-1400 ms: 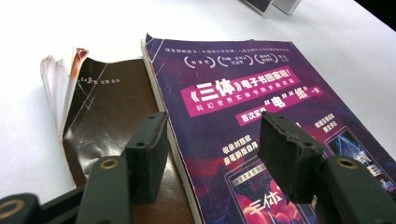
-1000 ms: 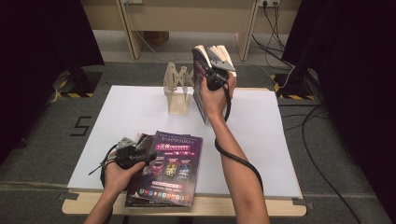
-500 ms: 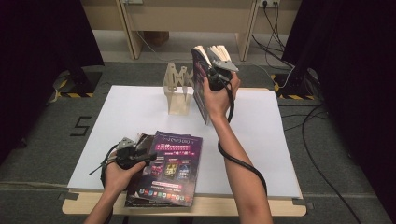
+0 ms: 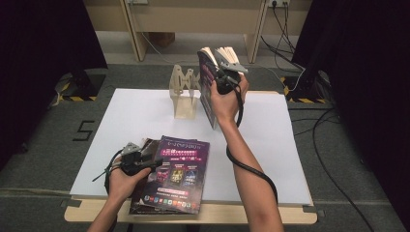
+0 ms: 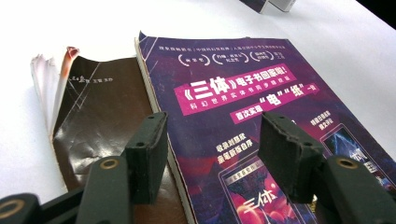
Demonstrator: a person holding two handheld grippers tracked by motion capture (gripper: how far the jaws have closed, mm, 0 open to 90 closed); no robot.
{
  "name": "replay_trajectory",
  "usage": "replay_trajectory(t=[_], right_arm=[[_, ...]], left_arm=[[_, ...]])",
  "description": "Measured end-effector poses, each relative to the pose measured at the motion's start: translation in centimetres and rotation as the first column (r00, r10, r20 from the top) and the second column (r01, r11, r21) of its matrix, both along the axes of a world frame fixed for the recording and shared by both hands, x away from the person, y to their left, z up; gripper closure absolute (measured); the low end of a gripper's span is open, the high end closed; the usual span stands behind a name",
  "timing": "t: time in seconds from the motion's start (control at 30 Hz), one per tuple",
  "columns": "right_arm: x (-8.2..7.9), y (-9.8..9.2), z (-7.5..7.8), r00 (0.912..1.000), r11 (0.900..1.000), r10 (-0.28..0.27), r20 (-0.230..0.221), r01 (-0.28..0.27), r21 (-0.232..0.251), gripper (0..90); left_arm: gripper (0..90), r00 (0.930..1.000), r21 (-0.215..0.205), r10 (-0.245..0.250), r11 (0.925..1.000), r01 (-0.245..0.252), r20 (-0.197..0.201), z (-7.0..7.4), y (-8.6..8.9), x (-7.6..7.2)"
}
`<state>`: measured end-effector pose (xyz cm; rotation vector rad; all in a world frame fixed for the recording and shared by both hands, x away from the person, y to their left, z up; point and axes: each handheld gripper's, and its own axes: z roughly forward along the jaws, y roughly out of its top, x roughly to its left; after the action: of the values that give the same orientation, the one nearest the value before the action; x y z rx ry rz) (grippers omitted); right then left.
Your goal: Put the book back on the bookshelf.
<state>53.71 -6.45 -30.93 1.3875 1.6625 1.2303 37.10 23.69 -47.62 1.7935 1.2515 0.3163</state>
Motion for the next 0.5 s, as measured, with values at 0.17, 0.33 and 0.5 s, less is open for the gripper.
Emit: replay_trajectory(t=[0.17,0.33,0.5], right_arm=[[0.29,-0.13,0.09,1.0000,0.999,-0.004,-0.005,0.004,0.036,82.8],[-0.04,-0.18,-0.07,0.9998,1.000,-0.017,-0.008,0.017,0.016,79.1],[-0.31,-0.29,-0.14,0.9998,1.000,-0.019,-0.001,0.019,-0.005,73.6]], left_arm=[[41.9,1.0000,-0.002,0.001,1.0000,-0.001,0.001,0.00,0.02,0.01],[41.8,1.0000,0.000,0.004,1.0000,-0.004,0.002,-0.03,0.10,0.03],[41.8,1.0000,0.000,0.000,1.0000,0.000,0.000,0.00,-0.05,-0.04]])
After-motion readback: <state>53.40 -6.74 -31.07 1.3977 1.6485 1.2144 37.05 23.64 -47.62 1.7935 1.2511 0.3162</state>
